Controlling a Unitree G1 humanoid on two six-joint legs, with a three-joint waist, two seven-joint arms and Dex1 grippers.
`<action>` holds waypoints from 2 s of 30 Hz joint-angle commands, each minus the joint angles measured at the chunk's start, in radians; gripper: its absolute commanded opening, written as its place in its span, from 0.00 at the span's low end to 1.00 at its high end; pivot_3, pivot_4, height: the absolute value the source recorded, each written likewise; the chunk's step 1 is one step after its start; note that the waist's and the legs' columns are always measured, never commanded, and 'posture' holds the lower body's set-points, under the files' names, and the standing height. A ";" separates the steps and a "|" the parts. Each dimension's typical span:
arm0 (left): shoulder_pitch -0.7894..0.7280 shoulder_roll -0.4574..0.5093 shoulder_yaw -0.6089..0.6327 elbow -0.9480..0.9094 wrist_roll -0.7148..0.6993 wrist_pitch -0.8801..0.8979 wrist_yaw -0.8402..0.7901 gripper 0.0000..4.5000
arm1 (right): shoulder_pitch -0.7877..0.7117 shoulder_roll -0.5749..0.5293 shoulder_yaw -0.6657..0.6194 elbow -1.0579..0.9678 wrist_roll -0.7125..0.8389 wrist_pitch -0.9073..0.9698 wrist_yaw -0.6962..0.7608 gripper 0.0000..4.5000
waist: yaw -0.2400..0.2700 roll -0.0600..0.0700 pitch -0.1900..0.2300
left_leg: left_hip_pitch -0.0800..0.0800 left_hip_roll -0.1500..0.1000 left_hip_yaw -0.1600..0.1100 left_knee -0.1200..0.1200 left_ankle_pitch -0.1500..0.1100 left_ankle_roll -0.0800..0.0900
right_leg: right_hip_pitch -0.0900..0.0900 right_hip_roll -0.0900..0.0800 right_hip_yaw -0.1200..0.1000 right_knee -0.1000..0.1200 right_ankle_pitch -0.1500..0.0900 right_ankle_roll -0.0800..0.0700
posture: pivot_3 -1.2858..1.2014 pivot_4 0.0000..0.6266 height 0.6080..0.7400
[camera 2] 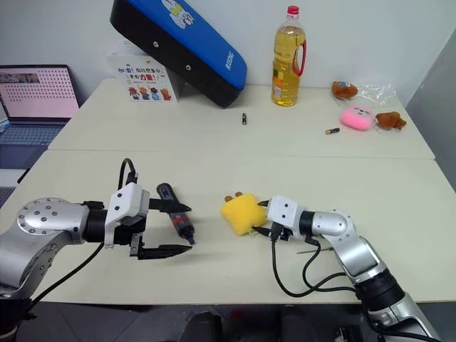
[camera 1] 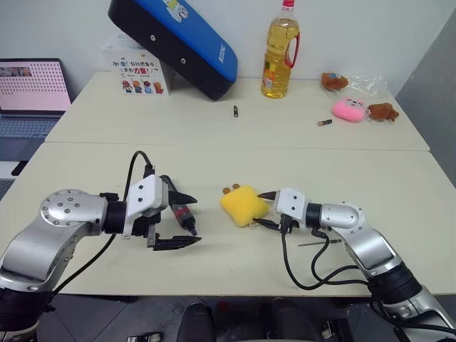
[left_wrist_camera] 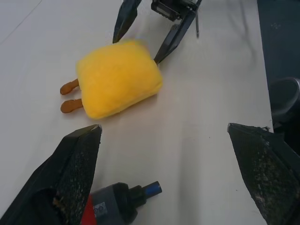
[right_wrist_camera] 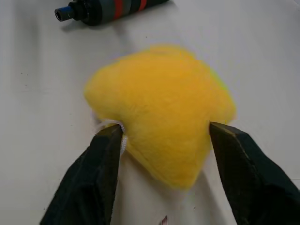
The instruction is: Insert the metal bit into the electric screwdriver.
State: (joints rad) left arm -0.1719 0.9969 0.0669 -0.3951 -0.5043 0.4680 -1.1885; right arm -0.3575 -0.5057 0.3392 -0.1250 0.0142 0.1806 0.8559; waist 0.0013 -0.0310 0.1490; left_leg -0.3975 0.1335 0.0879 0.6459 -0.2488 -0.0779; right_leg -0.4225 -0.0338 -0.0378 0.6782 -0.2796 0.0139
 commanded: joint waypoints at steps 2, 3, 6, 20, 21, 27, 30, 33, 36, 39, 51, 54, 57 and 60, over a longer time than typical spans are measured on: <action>-0.028 -0.003 0.010 -0.009 -0.002 -0.011 0.001 1.00 | -0.015 0.005 -0.007 -0.003 -0.003 -0.023 0.005 0.39 | 0.000 0.000 0.000 | 0.000 0.000 0.000 0.000 0.000 0.000 | 0.000 0.000 0.000 0.000 0.000 0.000 | 0.52 0.24 1.00; -0.030 -0.003 0.010 -0.008 -0.001 -0.012 0.001 1.00 | -0.015 0.004 -0.008 -0.004 -0.003 -0.024 0.006 0.33 | 0.000 0.000 0.000 | 0.000 0.000 0.000 0.000 0.000 0.000 | 0.000 0.000 0.000 0.000 0.000 0.000 | 0.52 0.24 1.00; -0.040 -0.005 0.006 -0.004 0.000 -0.011 0.000 1.00 | -0.016 0.002 -0.014 -0.008 0.003 -0.022 0.010 0.18 | 0.000 0.000 0.000 | 0.000 0.000 0.000 0.000 0.000 0.000 | 0.000 0.000 0.000 0.000 0.000 0.000 | 0.52 0.24 1.00; -0.408 -0.166 -0.014 0.091 -0.116 0.139 0.092 1.00 | -0.425 0.084 -0.406 0.450 0.101 0.177 -0.404 0.00 | -0.001 0.000 0.000 | 0.000 0.000 -0.001 0.001 0.000 0.000 | 0.001 0.000 0.000 0.001 0.000 0.000 | 0.52 0.24 1.00; -0.433 -0.184 -0.019 0.100 -0.115 0.144 0.101 1.00 | -0.469 0.084 -0.420 0.535 0.082 0.159 -0.456 0.00 | -0.001 0.000 0.000 | -0.001 0.000 -0.001 0.002 0.000 0.000 | 0.000 0.000 0.000 0.002 0.000 0.000 | 0.52 0.24 1.00; -0.501 -0.245 -0.089 0.134 -0.049 0.087 0.085 1.00 | -0.736 0.026 -0.424 1.178 -0.018 0.015 -0.686 0.00 | -0.005 0.000 0.000 | -0.001 0.000 0.001 -0.001 0.000 0.000 | -0.001 0.000 0.001 -0.001 0.000 0.000 | 0.52 0.24 1.00; -0.493 -0.242 -0.099 0.139 -0.028 0.062 0.075 1.00 | -0.772 0.014 -0.433 1.325 -0.024 -0.026 -0.705 0.09 | -0.012 0.001 0.001 | -0.001 0.000 0.001 -0.001 0.001 -0.001 | -0.001 0.000 0.003 -0.003 -0.001 0.001 | 0.52 0.24 1.00; -0.478 -0.235 -0.091 0.127 -0.027 0.061 0.074 1.00 | -0.779 0.010 -0.445 1.373 -0.020 -0.046 -0.696 0.24 | -0.022 0.003 0.002 | -0.001 0.000 0.002 -0.001 0.001 -0.001 | -0.001 0.000 0.004 -0.002 -0.001 0.001 | 0.52 0.24 1.00; -0.465 -0.228 -0.080 0.119 -0.028 0.064 0.076 1.00 | -0.779 0.003 -0.449 1.381 -0.023 -0.068 -0.685 0.39 | -0.030 0.004 0.003 | 0.000 0.000 0.001 0.000 0.001 -0.001 | -0.001 0.000 0.004 0.001 -0.001 0.002 | 0.52 0.24 1.00; -0.459 -0.221 -0.073 0.115 -0.032 0.067 0.076 1.00 | -0.778 -0.003 -0.449 1.361 -0.024 -0.083 -0.654 0.56 | -0.031 0.005 0.003 | 0.001 0.000 0.001 0.000 0.001 0.000 | -0.001 0.000 0.004 0.002 -0.001 0.002 | 0.52 0.24 1.00; -0.465 -0.126 -0.068 0.171 -0.022 0.050 -0.018 1.00 | -0.516 -0.012 -0.480 0.635 0.102 0.237 -0.476 0.99 | -0.027 0.007 0.005 | 0.000 0.000 0.000 0.000 0.001 -0.001 | -0.001 0.000 0.003 0.002 -0.001 0.002 | 0.52 0.24 1.00; -0.541 -0.087 -0.128 0.280 0.044 -0.029 -0.134 1.00 | -0.327 0.029 -0.468 0.191 0.226 0.375 -0.428 0.99 | -0.021 0.007 0.005 | -0.001 0.000 -0.001 0.000 0.001 0.000 | -0.002 0.001 0.002 0.002 -0.001 0.002 | 0.52 0.24 1.00; -0.626 -0.025 -0.252 0.418 0.177 -0.226 -0.357 1.00 | -0.150 0.029 -0.391 -0.198 0.407 0.486 -0.294 0.99 | -0.010 0.008 0.005 | -0.002 0.001 -0.003 0.000 0.001 0.000 | -0.002 0.003 0.001 0.001 -0.002 0.002 | 0.52 0.24 1.00; -0.704 0.010 -0.398 0.556 0.258 -0.465 -0.423 1.00 | -0.029 -0.012 -0.329 -0.359 0.448 0.522 -0.229 0.99 | -0.004 0.010 0.006 | -0.001 0.001 -0.002 -0.001 0.000 0.000 | -0.002 0.005 0.002 0.001 -0.002 0.001 | 0.52 0.24 1.00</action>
State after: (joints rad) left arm -0.8384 0.9806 -0.2503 0.0821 -0.3024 0.1658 -1.5607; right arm -0.4229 -0.4830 0.0000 -0.3674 0.4239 0.6804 0.5824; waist -0.0028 -0.0207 0.1551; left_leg -0.3980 0.1348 0.0855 0.6455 -0.2485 -0.0781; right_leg -0.4246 -0.0293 -0.0356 0.6796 -0.2815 0.0147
